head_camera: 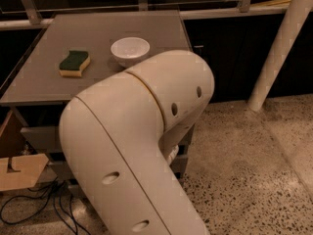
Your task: Close middle drawer
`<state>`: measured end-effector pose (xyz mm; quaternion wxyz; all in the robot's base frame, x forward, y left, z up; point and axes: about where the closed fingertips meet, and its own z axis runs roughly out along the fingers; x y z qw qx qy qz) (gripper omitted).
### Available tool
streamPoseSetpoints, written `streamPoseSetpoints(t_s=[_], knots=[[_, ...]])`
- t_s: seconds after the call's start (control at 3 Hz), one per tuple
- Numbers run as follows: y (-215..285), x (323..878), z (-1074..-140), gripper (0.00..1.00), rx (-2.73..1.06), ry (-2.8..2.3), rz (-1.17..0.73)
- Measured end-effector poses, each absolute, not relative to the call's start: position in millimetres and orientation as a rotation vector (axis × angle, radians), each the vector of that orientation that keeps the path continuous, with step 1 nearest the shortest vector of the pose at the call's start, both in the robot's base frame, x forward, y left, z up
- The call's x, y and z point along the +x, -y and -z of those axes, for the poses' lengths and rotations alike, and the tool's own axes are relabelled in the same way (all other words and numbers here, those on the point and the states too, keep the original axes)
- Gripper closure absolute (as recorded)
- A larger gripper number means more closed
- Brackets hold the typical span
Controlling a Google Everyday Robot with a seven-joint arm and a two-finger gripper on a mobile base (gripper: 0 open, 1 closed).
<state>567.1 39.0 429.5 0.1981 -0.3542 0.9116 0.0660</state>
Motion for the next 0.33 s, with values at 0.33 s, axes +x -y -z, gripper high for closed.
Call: streamPoseSetpoints(t_s=[0.33], knots=[[-39.0,567.1,-429.5,0.0,-0.991,-2.551,-0.185]])
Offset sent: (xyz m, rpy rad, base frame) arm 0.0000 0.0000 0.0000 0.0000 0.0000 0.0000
